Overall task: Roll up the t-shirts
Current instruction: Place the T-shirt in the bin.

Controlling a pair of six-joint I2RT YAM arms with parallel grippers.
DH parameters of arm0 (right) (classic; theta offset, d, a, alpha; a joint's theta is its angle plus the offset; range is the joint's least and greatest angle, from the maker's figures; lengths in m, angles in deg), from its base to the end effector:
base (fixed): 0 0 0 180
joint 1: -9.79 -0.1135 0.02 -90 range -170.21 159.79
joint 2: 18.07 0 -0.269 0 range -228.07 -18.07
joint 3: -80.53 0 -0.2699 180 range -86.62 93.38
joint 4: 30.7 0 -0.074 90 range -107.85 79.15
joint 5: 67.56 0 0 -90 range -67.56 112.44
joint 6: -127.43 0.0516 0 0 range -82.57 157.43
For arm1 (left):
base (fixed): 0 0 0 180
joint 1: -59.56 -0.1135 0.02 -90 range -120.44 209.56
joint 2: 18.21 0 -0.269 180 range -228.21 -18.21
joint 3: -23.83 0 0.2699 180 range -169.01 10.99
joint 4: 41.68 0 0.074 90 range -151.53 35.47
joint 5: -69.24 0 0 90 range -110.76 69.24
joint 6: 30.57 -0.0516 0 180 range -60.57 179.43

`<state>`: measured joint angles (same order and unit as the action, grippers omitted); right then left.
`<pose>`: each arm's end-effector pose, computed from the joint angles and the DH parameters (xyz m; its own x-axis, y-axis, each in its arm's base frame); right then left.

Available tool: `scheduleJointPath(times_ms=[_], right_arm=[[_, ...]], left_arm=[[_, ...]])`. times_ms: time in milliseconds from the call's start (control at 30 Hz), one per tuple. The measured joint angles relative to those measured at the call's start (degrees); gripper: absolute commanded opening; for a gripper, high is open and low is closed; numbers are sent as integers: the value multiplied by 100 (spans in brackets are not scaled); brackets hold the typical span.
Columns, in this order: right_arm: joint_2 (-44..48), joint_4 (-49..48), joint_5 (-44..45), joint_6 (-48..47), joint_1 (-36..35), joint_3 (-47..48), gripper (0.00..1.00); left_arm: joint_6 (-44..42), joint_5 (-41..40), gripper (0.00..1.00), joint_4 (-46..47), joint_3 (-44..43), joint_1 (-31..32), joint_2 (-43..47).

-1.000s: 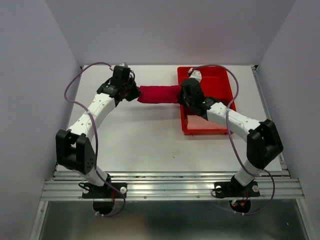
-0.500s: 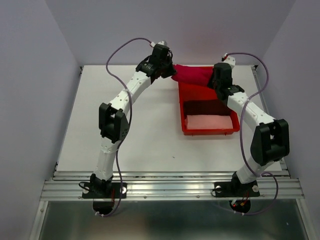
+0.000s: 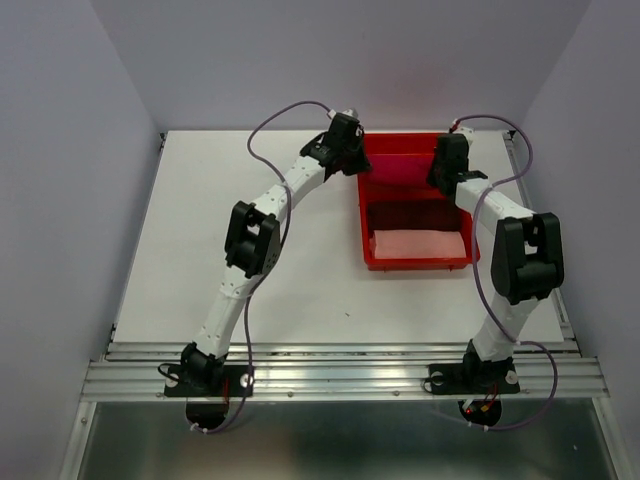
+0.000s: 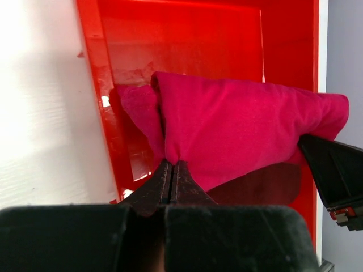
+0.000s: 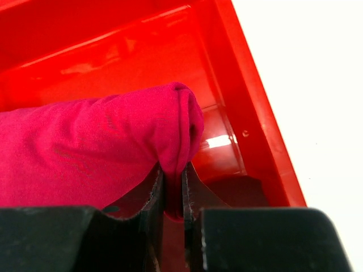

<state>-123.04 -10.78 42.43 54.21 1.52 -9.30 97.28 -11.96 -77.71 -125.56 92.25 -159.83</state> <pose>0.4490 0.0474 0.2347 -0.4984 0.2017 -0.8432 0.2995 0.9527 0.0509 0.5078 -0.3352 0.2578 -0.7117 -0.2637 -0.6511 0.2665 0.7562 -0.5977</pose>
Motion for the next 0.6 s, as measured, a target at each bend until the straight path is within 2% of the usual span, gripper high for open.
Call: scheduleJointPath(times_ms=[600], right_arm=[[-584,-162,-118,-251,337,-13,1]], left_arm=[[-63,240,0,483,-28,175,-514]])
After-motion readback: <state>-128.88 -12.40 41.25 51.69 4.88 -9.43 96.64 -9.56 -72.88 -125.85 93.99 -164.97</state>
